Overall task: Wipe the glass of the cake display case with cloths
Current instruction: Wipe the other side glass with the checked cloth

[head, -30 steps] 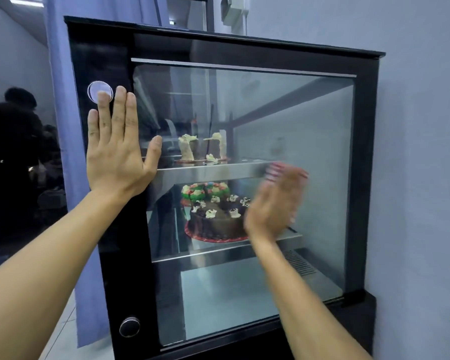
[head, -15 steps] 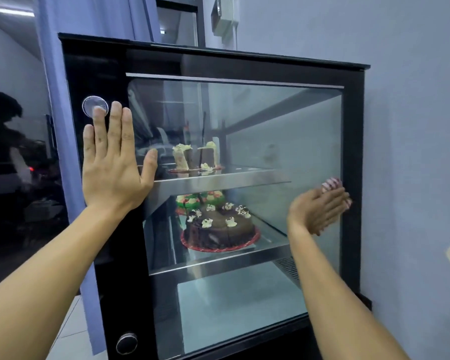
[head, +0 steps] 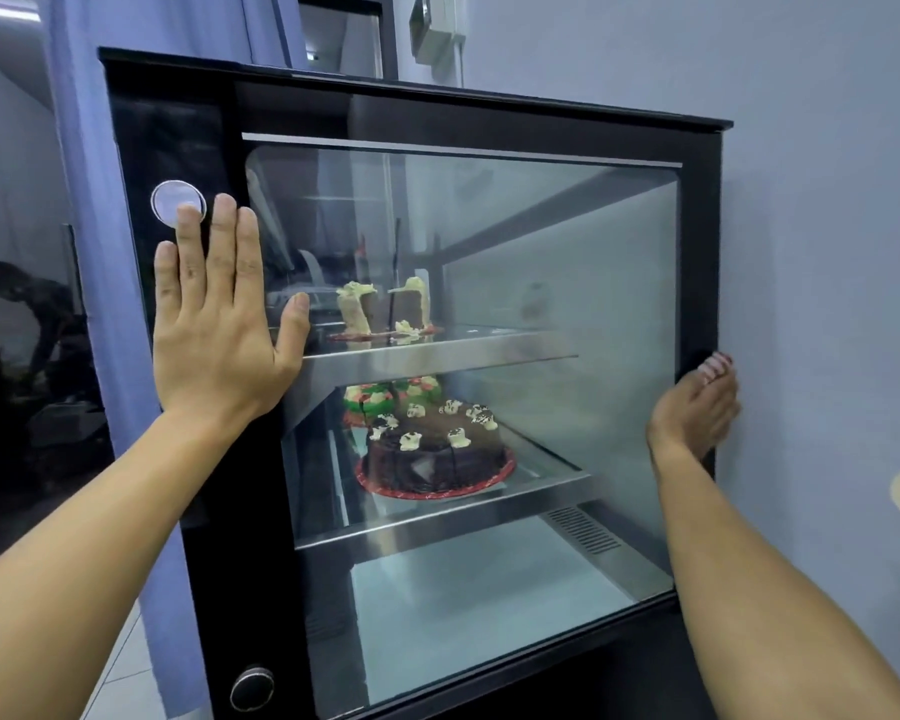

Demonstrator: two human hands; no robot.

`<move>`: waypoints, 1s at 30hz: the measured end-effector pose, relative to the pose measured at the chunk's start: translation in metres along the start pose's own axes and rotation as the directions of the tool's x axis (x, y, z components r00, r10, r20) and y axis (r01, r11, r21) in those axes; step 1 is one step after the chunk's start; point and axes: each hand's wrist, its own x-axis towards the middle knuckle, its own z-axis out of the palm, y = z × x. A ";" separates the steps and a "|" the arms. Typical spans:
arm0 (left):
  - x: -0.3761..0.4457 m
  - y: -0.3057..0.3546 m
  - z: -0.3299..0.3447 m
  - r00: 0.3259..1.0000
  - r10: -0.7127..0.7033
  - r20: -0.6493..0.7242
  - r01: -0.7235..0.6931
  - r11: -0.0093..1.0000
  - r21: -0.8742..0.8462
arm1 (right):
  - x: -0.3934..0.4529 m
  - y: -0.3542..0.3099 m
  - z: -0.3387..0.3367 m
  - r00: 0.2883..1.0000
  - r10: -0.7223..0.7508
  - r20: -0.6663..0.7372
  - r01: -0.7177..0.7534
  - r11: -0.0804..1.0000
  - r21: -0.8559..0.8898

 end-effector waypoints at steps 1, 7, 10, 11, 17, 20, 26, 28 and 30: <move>0.000 0.000 0.000 1.000 -0.006 0.007 0.006 1.000 -0.002 | -0.007 0.014 0.000 0.998 0.055 -0.012 -0.055 0.999 0.001; 0.000 0.001 0.000 1.000 -0.003 0.007 0.003 1.000 0.000 | -0.063 -0.043 0.024 0.996 -0.067 -0.066 0.066 0.998 -0.022; 0.000 -0.002 0.000 1.000 0.007 0.013 -0.007 1.000 -0.014 | -0.170 -0.061 0.056 0.490 -0.850 0.195 0.869 0.494 -0.029; -0.001 -0.003 0.000 0.999 0.031 0.010 -0.031 0.999 -0.007 | -0.200 -0.051 0.058 0.206 -0.922 0.329 0.973 0.228 0.030; -0.002 -0.007 0.003 0.977 0.213 0.018 -0.213 0.976 0.037 | -0.093 -0.012 0.027 0.462 -0.854 0.238 0.885 0.462 -0.058; -0.003 -0.005 0.003 0.980 0.197 0.013 -0.197 0.979 0.051 | 0.003 -0.012 -0.007 0.963 -0.267 0.046 0.270 0.959 -0.085; -0.004 -0.004 0.006 0.982 0.186 0.020 -0.187 0.980 0.074 | -0.056 -0.031 0.013 0.982 -0.181 -0.047 0.180 0.983 -0.029; -0.002 -0.006 0.005 0.981 0.192 0.036 -0.195 0.978 0.077 | -0.131 -0.036 0.037 0.888 -0.459 0.014 0.460 0.887 -0.044; -0.003 -0.005 0.003 0.981 0.186 0.048 -0.190 0.979 0.075 | -0.217 -0.037 0.056 0.559 -0.802 0.211 0.824 0.565 -0.034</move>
